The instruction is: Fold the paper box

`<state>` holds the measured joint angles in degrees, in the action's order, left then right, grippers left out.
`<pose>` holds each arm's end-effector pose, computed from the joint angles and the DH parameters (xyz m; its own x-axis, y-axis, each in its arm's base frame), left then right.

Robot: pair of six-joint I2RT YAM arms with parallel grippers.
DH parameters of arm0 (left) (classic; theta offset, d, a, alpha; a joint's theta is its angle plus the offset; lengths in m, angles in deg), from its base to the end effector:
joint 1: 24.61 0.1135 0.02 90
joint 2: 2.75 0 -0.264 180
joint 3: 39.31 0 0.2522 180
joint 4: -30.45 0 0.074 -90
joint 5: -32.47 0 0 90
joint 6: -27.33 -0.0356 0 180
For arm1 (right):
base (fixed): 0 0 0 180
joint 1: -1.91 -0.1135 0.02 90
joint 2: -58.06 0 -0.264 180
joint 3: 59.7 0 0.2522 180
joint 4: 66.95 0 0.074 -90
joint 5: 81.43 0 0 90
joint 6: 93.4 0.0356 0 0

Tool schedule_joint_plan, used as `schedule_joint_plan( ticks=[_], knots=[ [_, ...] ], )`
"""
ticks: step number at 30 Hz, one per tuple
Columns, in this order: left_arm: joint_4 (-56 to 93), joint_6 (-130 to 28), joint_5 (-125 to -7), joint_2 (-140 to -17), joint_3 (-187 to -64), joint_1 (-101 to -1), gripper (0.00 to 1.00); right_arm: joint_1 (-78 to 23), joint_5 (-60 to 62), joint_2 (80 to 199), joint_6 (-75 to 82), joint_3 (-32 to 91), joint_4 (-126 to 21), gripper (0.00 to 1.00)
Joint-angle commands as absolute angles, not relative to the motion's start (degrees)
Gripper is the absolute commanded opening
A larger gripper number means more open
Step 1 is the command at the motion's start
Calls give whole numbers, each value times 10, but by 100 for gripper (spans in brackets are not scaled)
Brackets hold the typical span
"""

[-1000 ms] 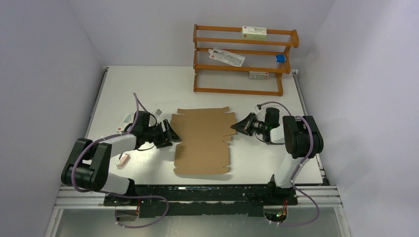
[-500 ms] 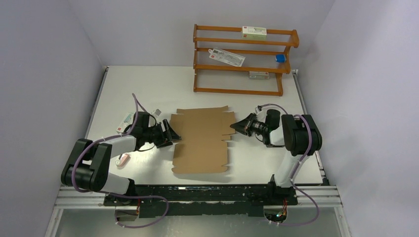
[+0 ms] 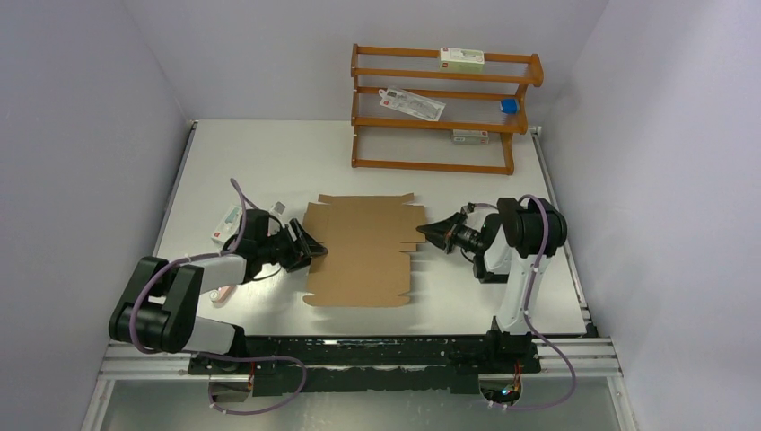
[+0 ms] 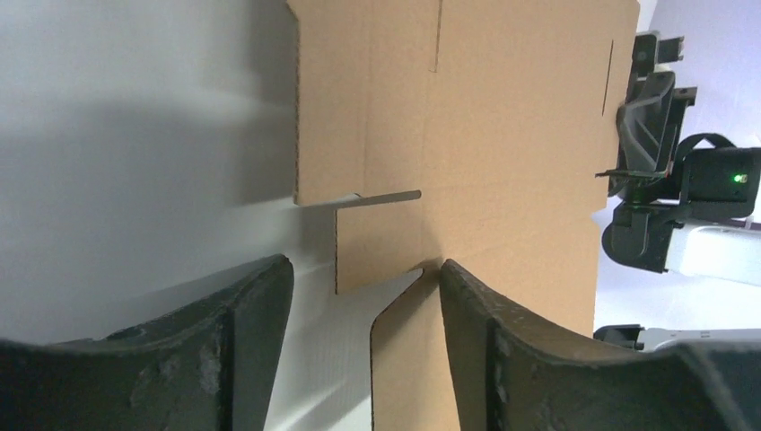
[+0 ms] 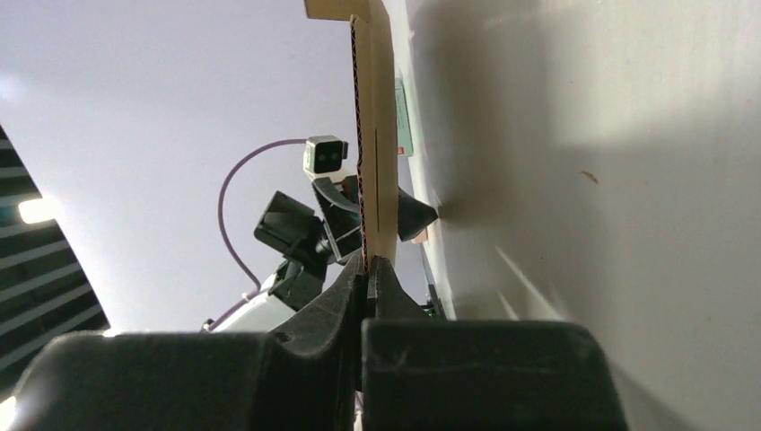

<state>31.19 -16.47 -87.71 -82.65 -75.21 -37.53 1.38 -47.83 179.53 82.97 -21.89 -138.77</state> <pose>0.2216 -0.0692 0.1264 -0.8594 -0.4430 -0.2554 -0.1013 0.6371 -0.7641 0.2771 0.0322 0.0688 -0.8316 0.5446 0.1086 0.1528 0.0365 0.9876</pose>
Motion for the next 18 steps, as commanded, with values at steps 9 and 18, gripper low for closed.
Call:
schedule_joint_plan(
  ticks=[9,18],
  knots=[
    [356,-123,-873,-825,-757,-370,43,17,-469,1702,678,-202,-1194,0],
    [287,-178,-840,-790,-778,-370,32,17,-441,1673,579,-180,-1067,0]
  ],
)
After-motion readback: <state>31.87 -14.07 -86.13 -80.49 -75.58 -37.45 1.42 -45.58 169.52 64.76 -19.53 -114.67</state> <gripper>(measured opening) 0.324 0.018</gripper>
